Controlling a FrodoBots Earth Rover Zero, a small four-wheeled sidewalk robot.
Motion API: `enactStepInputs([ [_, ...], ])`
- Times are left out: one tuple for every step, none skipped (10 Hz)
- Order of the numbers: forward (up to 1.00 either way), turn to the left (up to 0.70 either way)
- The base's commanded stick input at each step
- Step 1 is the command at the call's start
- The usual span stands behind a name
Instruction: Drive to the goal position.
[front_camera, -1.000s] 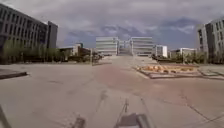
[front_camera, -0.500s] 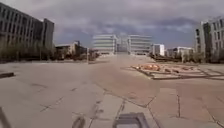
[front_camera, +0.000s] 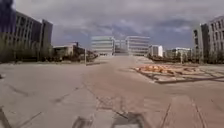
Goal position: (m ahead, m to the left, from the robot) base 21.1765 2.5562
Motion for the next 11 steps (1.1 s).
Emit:
enactStepInputs([
  [1.0, 0.0],
  [1.0, 0.0],
  [1.0, 0.0],
  [1.0, 0.0],
  [1.0, 0.0],
  [1.0, 0.0],
  [1.0, 0.0],
  [1.0, 0.0],
  [1.0, 0.0],
  [1.0, 0.0],
  [1.0, 0.0],
])
